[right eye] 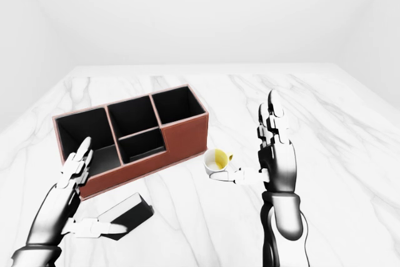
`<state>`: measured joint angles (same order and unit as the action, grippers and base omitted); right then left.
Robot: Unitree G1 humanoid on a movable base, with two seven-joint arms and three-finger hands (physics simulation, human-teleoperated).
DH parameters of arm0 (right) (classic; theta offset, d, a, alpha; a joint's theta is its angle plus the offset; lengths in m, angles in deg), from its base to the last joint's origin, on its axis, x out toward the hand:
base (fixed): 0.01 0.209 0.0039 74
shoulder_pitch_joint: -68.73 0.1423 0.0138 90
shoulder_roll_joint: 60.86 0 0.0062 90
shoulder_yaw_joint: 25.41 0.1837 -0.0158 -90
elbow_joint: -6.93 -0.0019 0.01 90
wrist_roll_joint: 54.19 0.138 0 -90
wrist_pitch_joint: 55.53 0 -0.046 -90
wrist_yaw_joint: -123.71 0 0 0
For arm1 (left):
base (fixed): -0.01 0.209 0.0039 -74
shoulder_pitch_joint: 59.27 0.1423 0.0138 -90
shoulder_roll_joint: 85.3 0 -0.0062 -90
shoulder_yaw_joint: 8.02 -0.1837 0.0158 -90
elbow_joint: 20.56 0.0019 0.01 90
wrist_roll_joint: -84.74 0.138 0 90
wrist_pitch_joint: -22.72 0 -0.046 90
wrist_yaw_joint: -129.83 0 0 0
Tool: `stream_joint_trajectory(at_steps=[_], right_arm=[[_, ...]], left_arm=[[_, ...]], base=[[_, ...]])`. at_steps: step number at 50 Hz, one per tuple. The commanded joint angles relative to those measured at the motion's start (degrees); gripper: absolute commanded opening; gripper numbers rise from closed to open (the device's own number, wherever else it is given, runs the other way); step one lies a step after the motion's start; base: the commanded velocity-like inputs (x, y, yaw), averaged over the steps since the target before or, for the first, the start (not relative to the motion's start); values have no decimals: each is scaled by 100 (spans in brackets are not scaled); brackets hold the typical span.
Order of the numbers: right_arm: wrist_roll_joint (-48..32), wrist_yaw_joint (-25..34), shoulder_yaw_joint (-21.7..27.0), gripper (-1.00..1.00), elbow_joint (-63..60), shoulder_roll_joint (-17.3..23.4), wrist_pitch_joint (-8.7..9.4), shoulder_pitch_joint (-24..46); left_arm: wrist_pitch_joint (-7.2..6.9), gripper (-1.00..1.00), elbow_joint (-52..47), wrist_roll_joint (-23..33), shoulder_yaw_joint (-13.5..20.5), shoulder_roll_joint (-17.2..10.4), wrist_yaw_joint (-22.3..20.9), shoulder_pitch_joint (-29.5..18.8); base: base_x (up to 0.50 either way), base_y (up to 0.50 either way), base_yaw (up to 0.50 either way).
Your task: Pick up the book and place it in the front compartment of the caddy.
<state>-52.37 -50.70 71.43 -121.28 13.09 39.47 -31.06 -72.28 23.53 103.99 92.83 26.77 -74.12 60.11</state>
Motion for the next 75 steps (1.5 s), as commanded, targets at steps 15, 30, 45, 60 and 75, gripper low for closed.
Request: stream_joint_trajectory(at_steps=[15,30,45,60,75], right_arm=[[17,25,91,99,79,-17,0,-53],[-62,-23,8,99,112,-29,0,-76],[-62,18,29,99,181,-14,0,-96],[-30,39,101,99,134,-24,0,-89],[-78,-42,0,99,-67,-54,0,-161]], left_arm=[[0,100,624,499,178,102,-244,80],[0,100,1254,544,293,3,-328,-13],[0,100,1476,986,358,-47,-422,-83],[0,100,1560,1442,351,-100,-576,-55],[0,100,1966,1466,391,-108,-521,-3]], base=[[0,0,0],[0,0,0],[0,0,0],[0,0,0],[0,0,0]])
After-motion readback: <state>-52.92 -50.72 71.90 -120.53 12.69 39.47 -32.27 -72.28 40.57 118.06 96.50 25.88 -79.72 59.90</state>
